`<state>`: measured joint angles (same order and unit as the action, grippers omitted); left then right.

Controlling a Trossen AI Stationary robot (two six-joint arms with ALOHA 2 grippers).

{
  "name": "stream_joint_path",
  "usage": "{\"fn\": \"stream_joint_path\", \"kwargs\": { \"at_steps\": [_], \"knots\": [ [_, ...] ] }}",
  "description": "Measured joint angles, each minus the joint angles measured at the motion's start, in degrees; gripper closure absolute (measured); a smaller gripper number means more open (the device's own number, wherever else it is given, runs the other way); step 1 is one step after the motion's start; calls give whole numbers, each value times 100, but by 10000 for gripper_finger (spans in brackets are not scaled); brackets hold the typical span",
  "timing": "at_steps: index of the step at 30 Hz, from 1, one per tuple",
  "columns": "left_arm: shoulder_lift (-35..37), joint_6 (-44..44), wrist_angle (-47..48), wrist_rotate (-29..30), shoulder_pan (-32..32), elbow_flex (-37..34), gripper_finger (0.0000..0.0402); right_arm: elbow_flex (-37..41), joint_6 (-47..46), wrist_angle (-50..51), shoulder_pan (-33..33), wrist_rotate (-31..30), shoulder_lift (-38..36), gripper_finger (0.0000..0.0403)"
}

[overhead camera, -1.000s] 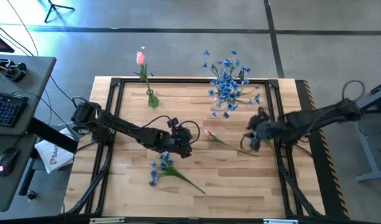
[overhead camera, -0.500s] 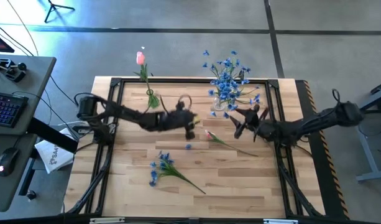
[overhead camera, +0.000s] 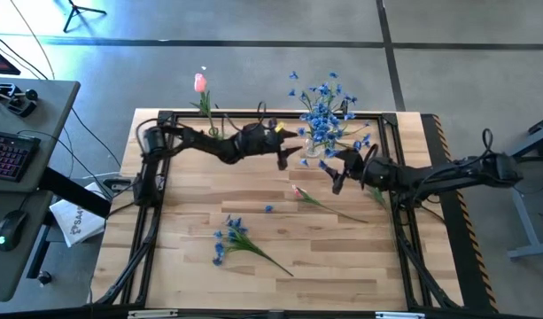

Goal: Sort flowers into vase by color
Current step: Put the right blue flowers into the transparent vase

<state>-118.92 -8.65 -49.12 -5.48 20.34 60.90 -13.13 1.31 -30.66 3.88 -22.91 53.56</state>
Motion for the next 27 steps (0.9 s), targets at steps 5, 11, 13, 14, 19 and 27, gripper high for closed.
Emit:
{"fn": "stream_joint_path", "kwargs": {
  "at_steps": [5, 11, 13, 14, 19, 27],
  "knots": [
    [-534, 98, 8, 138, -141, 779, 132, 0, -303, 473, -272, -147, -149, 167],
    [-953, 377, 823, 635, -193, 1600, 126, 0, -858, 1184, -657, -151, -488, 167],
    [-1015, 481, 1095, 649, -193, 1837, 126, 0, -963, 1301, -790, -152, -588, 167],
    [-1047, 538, 1207, 648, -193, 1941, 126, 0, -1005, 1367, -856, -149, -645, 167],
    [-1300, 547, 1310, 561, -249, 2266, 126, 0, -1281, 1697, -1177, -151, -920, 167],
    [-1872, 715, 1326, 600, -295, 2967, 126, -2, -2534, 2943, -1790, -138, -1439, 167]
  ]
}}
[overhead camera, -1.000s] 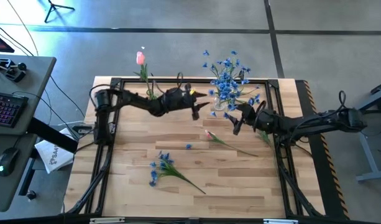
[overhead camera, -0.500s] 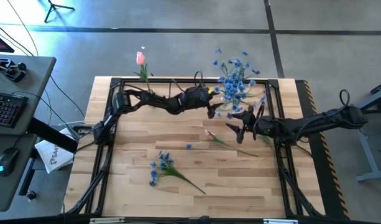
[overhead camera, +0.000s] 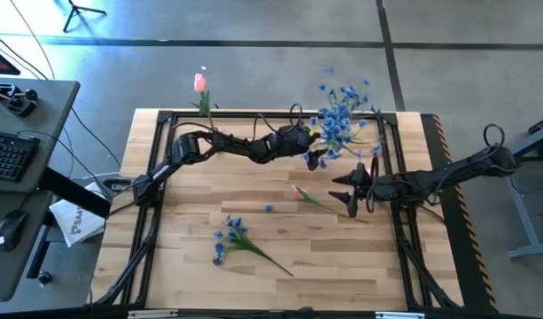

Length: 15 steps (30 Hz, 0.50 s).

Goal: Sort flowers into vase by color
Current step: Put the right blue flowers into the transparent vase

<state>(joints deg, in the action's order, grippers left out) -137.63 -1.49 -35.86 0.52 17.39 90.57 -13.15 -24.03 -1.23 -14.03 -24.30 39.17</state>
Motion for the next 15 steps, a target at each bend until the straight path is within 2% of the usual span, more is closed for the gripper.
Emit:
{"fn": "stream_joint_path", "kwargs": {
  "at_steps": [4, 9, 15],
  "knots": [
    [-224, 43, -73, 21, 2, 359, 126, 0, -447, 235, -351, 11, 23, 167],
    [-601, -67, -39, -17, -46, 780, 126, 0, -575, 274, -750, 6, 38, 167],
    [-784, -118, -48, -45, -106, 1110, 130, 0, -628, 275, -1115, -335, 38, 167]
  ]
}}
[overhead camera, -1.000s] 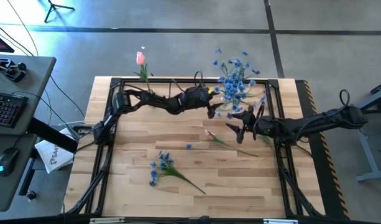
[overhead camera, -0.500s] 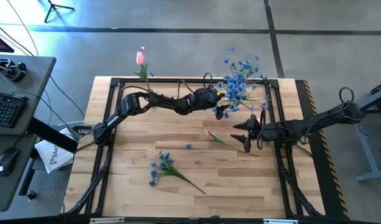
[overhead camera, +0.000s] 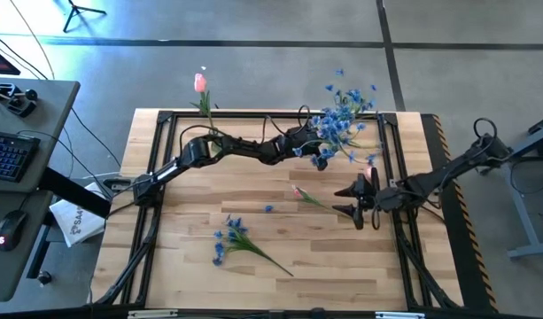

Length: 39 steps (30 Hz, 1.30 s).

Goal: Sort flowers into vase by color
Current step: Put the right blue flowers into the transparent vase

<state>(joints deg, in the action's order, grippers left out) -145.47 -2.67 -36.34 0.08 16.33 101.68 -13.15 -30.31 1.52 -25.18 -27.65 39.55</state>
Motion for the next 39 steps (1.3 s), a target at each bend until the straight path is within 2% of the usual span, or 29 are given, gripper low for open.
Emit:
{"fn": "stream_joint_path", "kwargs": {
  "at_steps": [4, 10, 11, 16, 20, 23, 25, 29, 31, 33, 36, 39],
  "knots": [
    [0, -91, -104, -126, -50, 8, 162, 0, -124, 0, -169, -173, 1, 167],
    [60, -57, 183, -339, -213, 17, 269, 0, -78, 0, -406, -740, 11, 167],
    [110, -5, 332, -461, -253, 17, 275, 0, -78, 0, -451, -869, 11, 167],
    [500, -79, 1468, -416, -607, 10, 275, -244, -77, 375, -716, -1290, 22, 167],
    [736, -235, 2275, 365, -914, 10, 275, -878, -83, 1352, -905, -1709, 101, 167],
    [739, -192, 2328, 915, -1078, 10, 275, -1366, -204, 2007, -972, -2015, 268, 167],
    [739, -61, 2347, 1080, -1105, 9, 275, -1626, -381, 2399, -983, -2101, 447, 167],
    [741, 316, 2098, 1139, -1049, -170, 275, -1975, -1158, 3200, -983, -1991, 915, 167],
    [739, 458, 2041, 1127, -1006, -189, 275, -2172, -1869, 3946, -983, -1749, 1133, 167],
    [733, 524, 2008, 1053, -973, -190, 275, -2315, -2551, 4709, -985, -1756, 1301, 167],
    [727, 532, 1975, 1016, -970, -195, 275, -2346, -2943, 5147, -983, -2609, 1480, 167],
    [717, 496, 1909, 1047, -972, -202, 275, -2191, -2577, 4819, -987, -3402, 1640, 167]
  ]
}}
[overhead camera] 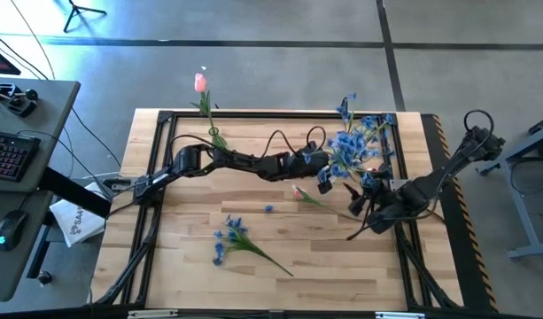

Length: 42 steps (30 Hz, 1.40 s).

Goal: Sort flowers into vase by color
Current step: Put the right blue flowers into the transparent vase

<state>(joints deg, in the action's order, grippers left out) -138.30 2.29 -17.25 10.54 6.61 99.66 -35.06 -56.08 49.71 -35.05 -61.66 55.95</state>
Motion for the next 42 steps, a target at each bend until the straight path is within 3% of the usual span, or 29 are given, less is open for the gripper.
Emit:
{"fn": "stream_joint_path", "kwargs": {
  "at_steps": [7, 15, 27, 34, 42],
  "knots": [
    [-7, -76, -34, 7, -76, -2, 275, 112, 1095, -1076, 108, -807, 202, 167],
    [-9, -213, -58, 57, -115, -5, 275, 110, 2071, -2055, 501, -944, -34, 187],
    [-18, -453, -222, 59, -194, -13, 274, -6, 1882, -2170, 1064, -479, -844, 388],
    [-42, -633, -529, 120, -325, -26, 273, 13, 1029, -1464, 1717, 448, -903, 390],
    [-44, -583, -767, 359, -358, -96, 273, 497, 718, -1622, 1779, 1139, -903, 387]
  ]
}}
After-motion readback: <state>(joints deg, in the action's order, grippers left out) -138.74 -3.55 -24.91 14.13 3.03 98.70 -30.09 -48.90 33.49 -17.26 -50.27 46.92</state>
